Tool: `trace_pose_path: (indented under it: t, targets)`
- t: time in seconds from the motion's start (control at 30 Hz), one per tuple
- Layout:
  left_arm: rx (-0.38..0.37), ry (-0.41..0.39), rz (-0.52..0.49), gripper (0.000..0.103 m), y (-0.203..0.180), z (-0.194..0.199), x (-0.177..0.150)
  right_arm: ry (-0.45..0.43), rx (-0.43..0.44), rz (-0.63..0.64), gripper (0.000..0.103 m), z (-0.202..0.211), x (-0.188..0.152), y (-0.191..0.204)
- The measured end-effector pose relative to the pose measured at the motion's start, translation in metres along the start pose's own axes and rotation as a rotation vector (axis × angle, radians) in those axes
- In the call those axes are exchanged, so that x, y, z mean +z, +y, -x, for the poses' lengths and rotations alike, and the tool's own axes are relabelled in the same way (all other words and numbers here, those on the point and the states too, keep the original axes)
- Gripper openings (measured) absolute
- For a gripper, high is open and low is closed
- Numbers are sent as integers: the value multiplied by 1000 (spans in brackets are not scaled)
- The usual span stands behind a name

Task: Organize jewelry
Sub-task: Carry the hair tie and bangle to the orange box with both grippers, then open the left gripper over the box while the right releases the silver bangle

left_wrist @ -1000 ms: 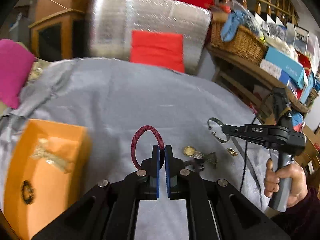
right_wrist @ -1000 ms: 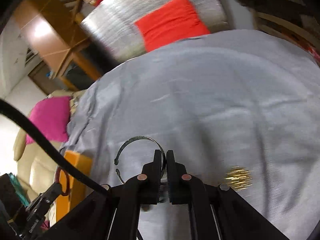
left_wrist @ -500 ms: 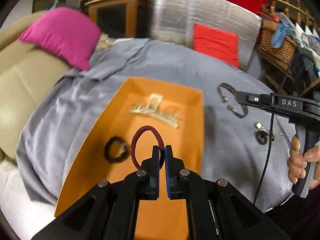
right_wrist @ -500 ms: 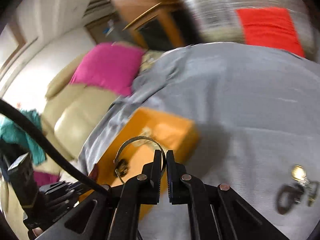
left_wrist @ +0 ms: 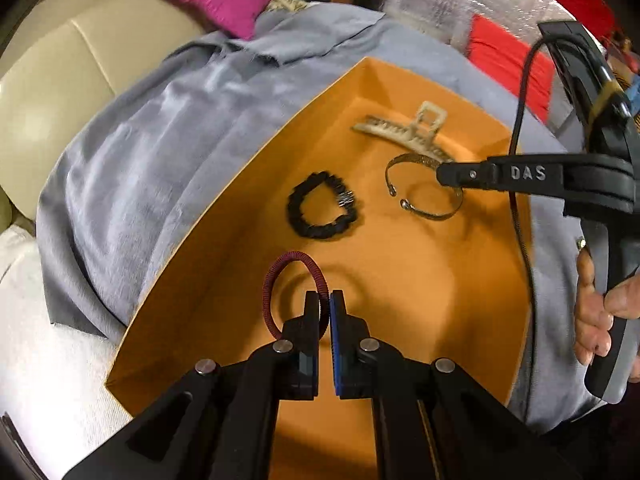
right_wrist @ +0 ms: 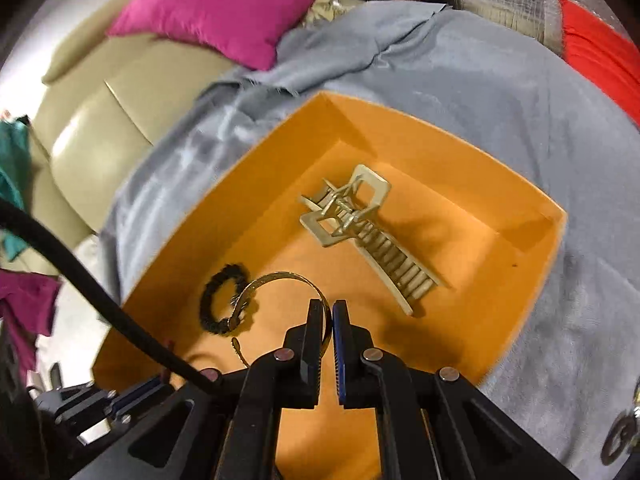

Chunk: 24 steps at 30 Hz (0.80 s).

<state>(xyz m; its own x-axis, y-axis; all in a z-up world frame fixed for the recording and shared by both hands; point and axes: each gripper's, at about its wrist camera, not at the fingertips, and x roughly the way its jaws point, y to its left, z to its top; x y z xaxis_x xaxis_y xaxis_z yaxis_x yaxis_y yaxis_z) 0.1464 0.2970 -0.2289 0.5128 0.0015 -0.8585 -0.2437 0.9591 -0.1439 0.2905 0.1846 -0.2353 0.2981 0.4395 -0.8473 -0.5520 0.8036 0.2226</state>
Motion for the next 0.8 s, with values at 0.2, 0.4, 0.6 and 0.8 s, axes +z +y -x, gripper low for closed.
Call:
trace_pose_path:
  t: [0.2,0.4,0.6,0.8]
  targets:
    - [15,48,30,5,7,-13,3,71,-73,12,7,-28,14,9]
    - [49,78,30,5,7,-20,8,57,-13,-57,28,-21,15,1]
    - [136,-17,-16,42,-12,8,14,-135,93,-80,57,46,-1,-18]
    - [158,-166,-135,59,-71,54,17,-257,127,-129,57,113,-32,-69]
